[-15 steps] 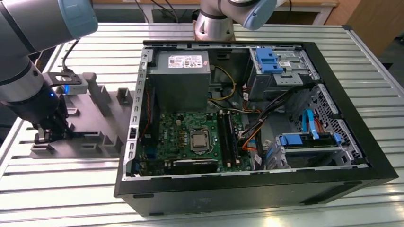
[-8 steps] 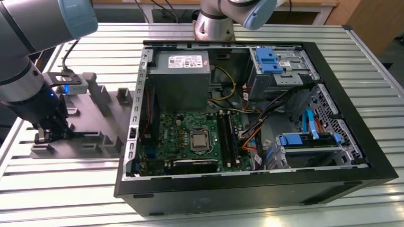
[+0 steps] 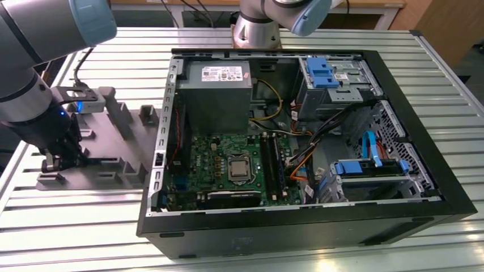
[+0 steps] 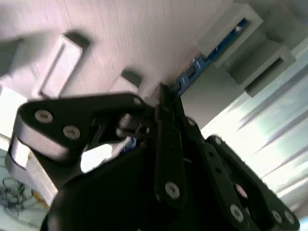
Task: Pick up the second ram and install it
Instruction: 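Pick up the second ram and move it above second insertion slot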
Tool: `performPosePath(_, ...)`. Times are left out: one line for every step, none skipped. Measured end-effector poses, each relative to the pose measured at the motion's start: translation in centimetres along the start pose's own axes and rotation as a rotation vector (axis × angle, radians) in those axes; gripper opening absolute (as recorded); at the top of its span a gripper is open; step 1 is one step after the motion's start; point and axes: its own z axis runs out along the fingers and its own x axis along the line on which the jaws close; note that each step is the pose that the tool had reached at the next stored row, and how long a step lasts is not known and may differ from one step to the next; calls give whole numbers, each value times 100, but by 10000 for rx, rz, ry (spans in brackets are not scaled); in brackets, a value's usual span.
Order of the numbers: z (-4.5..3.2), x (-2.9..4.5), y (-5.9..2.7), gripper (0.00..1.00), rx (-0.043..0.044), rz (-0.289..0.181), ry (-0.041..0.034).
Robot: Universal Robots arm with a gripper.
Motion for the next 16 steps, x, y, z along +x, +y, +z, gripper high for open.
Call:
performPosePath(-6, 0, 0, 15, -7, 0, 3)
performPosePath(-12, 1, 2, 15, -18, 1, 8)
performPosePath(-13, 1, 2, 15, -19, 1, 9)
performPosePath(-13, 1, 2, 15, -19, 1, 9)
performPosePath(-13, 1, 2, 15, -18, 1, 8)
performPosePath(-13, 1, 2, 15, -18, 1, 8)
performPosePath(-13, 1, 2, 15, -19, 1, 9)
performPosePath(-13, 1, 2, 15, -19, 1, 9)
performPosePath(-13, 1, 2, 15, -19, 3, 9)
performPosePath(-14, 1, 2, 15, -20, 26, 9)
performPosePath(-14, 1, 2, 15, -19, 109, 9)
performPosePath(-13, 1, 2, 15, -18, 247, 9)
performPosePath(-13, 1, 2, 15, -17, 369, 7)
performPosePath(-12, 1, 2, 15, -15, 465, 5)
performPosePath(-12, 1, 2, 15, -14, 489, 3)
performPosePath(-12, 1, 2, 15, -14, 489, 3)
